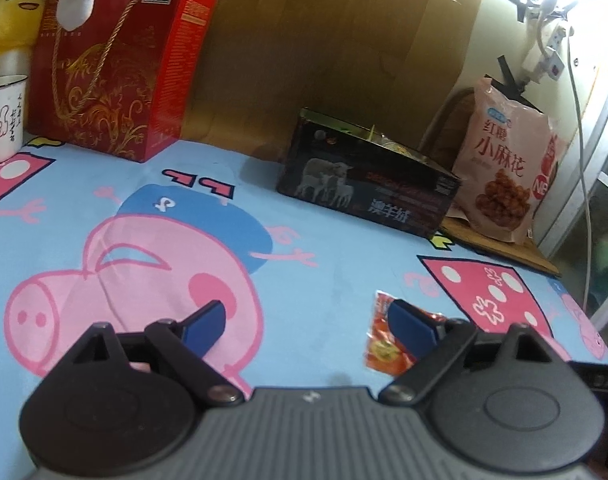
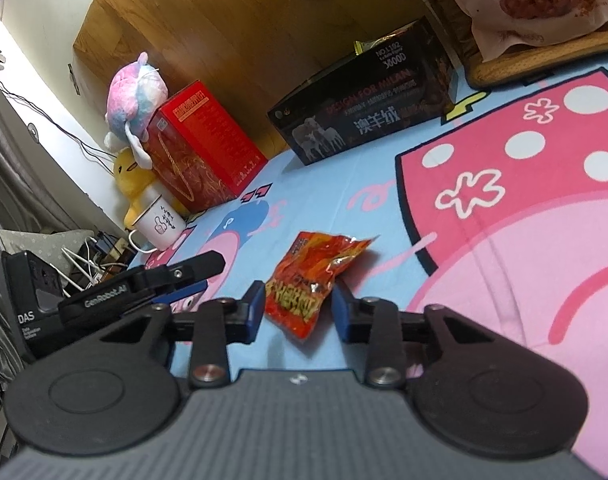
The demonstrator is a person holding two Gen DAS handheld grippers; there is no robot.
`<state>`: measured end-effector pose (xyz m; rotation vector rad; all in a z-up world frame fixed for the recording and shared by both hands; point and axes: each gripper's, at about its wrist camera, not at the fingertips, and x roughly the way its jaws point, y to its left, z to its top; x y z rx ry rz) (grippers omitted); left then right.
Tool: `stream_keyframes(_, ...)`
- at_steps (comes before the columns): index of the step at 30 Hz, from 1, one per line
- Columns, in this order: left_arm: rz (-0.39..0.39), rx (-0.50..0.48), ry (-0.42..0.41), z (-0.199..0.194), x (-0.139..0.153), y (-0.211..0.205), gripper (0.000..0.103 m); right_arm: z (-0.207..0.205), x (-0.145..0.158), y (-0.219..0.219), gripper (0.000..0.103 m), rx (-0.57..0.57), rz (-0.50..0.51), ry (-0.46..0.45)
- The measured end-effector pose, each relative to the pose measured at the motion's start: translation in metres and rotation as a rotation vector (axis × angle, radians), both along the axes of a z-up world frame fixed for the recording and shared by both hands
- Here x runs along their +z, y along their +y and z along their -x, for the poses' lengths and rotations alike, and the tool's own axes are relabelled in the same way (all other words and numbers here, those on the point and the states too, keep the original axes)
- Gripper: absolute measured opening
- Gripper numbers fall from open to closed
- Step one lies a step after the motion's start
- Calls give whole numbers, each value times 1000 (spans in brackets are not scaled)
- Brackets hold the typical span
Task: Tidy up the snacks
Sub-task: 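Close the right gripper on the orange snack bag, then lift the orange bag with the right gripper over the black tin box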
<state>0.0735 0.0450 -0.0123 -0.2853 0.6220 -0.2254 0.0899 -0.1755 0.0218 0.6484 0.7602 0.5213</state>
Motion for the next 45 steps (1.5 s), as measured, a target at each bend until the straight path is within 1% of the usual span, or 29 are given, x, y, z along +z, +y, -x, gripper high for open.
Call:
stream_keyframes(1, -2, -1, 1, 0, 0, 0, 91, 0, 0, 1, 16, 4, 5, 4)
stream_keyframes(2, -1, -1, 3, 0, 0, -1, 91, -1, -1, 2, 13, 10, 9, 7)
stream_keyframes(6, 10, 5, 12, -1, -1, 1, 92, 3, 3, 5, 12, 8, 41, -38)
stream_keyframes(11, 22, 7, 19, -2, -2, 3, 93, 3, 3, 3, 12, -2, 40, -47)
stream_keyframes(16, 35, 5, 21, -2, -2, 4, 93, 10, 8, 8, 12, 6, 72, -112)
stream_keyframes(19, 34, 5, 21, -2, -2, 4, 93, 9, 8, 10, 12, 12, 84, -115)
stream_keyframes(25, 33, 4, 22, -2, -2, 4, 93, 5, 5, 8, 16, 5, 70, -78)
stream_keyframes(27, 34, 3, 23, -2, -2, 4, 93, 3, 3, 7, 22, 0, 65, -58)
stream_keyframes(28, 33, 2, 23, -2, -2, 4, 93, 2, 2, 7, 31, 0, 60, -40)
stream_keyframes(29, 33, 2, 22, -2, -2, 4, 93, 0, 1, 6, 34, -3, 53, -26)
stream_keyframes(31, 35, 2, 22, -2, -2, 4, 93, -4, -1, 4, 34, -6, 34, -10)
stream_keyframes(34, 36, -2, 23, -2, -2, 3, 93, -7, -2, 3, 31, -9, 24, 0)
stream_keyframes(35, 38, -5, 23, -2, -2, 3, 93, -7, -1, 4, 20, -9, 30, -2)
stream_keyframes(37, 46, -15, 25, -3, -3, 3, 94, -7, -1, 8, 14, 7, 53, 5)
stream_keyframes(40, 80, -51, 29, -4, -3, 7, 98, -5, 0, 11, 13, 34, 68, -17)
stream_keyframes(42, 113, -69, 33, -5, -3, 10, 100, -4, 0, 10, 12, 43, 56, -21)
stream_keyframes(44, 158, -91, 39, -6, -5, 15, 102, -5, -2, 4, 11, 48, 14, -11)
stream_keyframes(45, 188, -104, 43, -7, -5, 18, 102, -5, -3, 0, 11, 50, -25, -1)
